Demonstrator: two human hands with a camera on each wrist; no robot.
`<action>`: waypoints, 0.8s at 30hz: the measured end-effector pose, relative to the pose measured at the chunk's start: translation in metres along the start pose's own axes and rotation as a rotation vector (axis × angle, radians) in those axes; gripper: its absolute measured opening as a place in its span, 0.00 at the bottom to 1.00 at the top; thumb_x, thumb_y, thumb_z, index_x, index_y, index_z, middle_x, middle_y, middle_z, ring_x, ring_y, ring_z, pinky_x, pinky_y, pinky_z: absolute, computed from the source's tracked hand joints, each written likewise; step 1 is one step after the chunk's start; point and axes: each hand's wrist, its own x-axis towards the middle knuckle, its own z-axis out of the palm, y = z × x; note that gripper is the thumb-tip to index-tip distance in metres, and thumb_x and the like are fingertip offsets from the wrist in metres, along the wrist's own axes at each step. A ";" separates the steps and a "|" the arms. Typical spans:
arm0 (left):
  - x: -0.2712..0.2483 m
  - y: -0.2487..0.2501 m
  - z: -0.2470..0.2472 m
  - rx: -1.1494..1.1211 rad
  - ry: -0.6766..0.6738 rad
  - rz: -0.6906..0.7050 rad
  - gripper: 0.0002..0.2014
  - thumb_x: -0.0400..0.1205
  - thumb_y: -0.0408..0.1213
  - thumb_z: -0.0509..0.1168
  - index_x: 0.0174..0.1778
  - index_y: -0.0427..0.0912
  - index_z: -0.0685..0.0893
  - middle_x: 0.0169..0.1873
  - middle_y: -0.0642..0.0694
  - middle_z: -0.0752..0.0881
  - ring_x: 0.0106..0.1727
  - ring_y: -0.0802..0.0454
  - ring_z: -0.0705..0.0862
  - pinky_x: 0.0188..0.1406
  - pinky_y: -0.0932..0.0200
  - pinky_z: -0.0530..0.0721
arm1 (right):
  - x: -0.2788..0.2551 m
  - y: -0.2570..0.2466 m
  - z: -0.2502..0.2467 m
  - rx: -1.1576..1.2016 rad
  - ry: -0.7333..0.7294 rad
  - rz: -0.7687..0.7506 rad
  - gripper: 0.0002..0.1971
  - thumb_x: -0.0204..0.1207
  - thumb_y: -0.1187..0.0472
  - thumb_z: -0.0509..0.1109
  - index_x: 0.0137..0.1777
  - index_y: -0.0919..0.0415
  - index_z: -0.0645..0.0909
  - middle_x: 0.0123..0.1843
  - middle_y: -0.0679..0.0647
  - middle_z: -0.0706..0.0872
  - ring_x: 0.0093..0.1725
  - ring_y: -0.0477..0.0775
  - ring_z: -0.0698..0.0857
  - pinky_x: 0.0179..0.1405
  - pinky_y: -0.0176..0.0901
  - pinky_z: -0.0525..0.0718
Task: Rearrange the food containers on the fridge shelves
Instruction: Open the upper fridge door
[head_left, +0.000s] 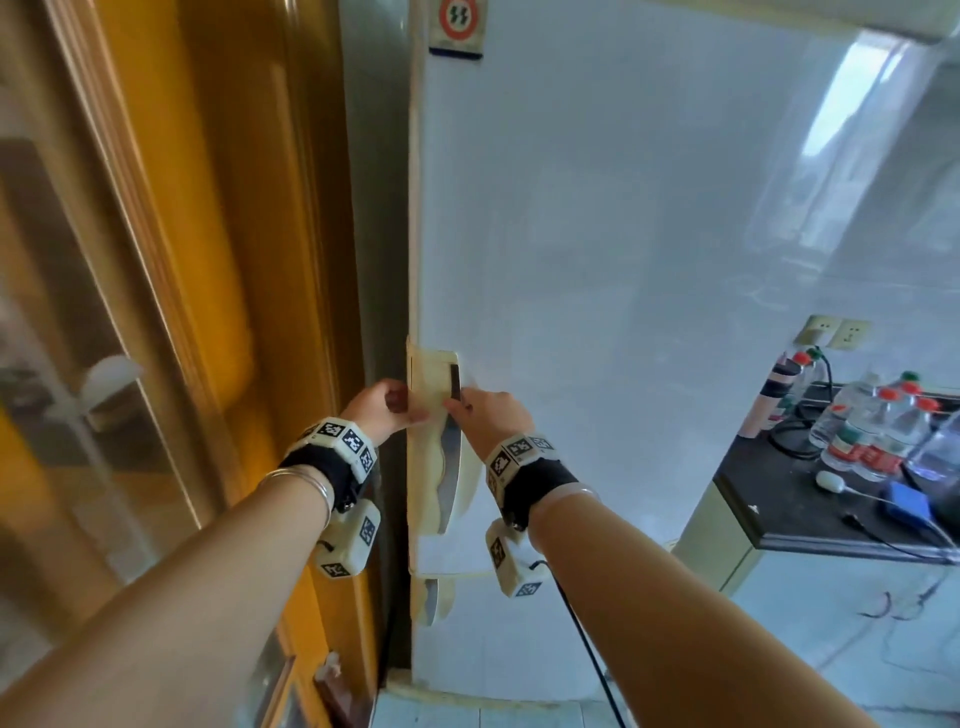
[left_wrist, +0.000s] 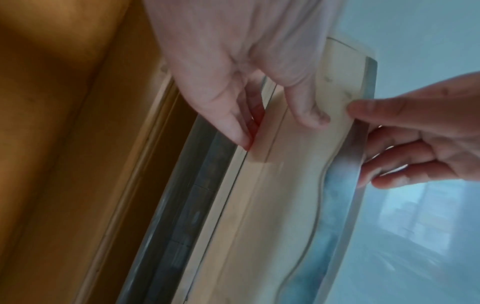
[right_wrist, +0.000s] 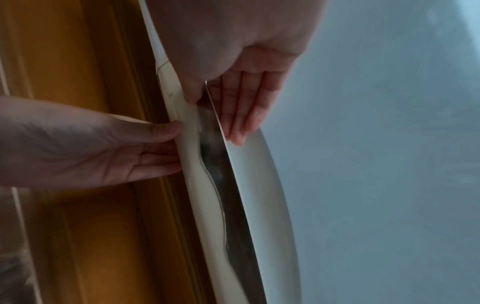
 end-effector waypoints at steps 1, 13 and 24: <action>-0.008 0.000 -0.002 0.007 -0.012 0.009 0.27 0.74 0.42 0.73 0.68 0.39 0.76 0.66 0.40 0.83 0.68 0.41 0.81 0.69 0.46 0.77 | -0.008 -0.001 -0.003 -0.013 0.031 0.002 0.20 0.83 0.45 0.53 0.54 0.57 0.82 0.52 0.60 0.88 0.52 0.64 0.86 0.50 0.49 0.83; -0.116 -0.009 -0.001 -0.097 -0.249 0.102 0.12 0.80 0.46 0.65 0.54 0.44 0.80 0.61 0.44 0.83 0.62 0.45 0.82 0.72 0.47 0.77 | -0.127 -0.026 -0.023 0.078 0.585 -0.008 0.31 0.76 0.50 0.66 0.78 0.52 0.61 0.72 0.57 0.70 0.64 0.60 0.79 0.61 0.57 0.83; -0.202 -0.008 0.004 0.212 -0.256 0.281 0.22 0.87 0.45 0.51 0.71 0.37 0.77 0.70 0.39 0.81 0.70 0.43 0.79 0.72 0.54 0.74 | -0.218 -0.051 -0.045 0.155 0.711 0.404 0.53 0.68 0.46 0.73 0.83 0.46 0.38 0.81 0.57 0.57 0.72 0.65 0.74 0.71 0.63 0.74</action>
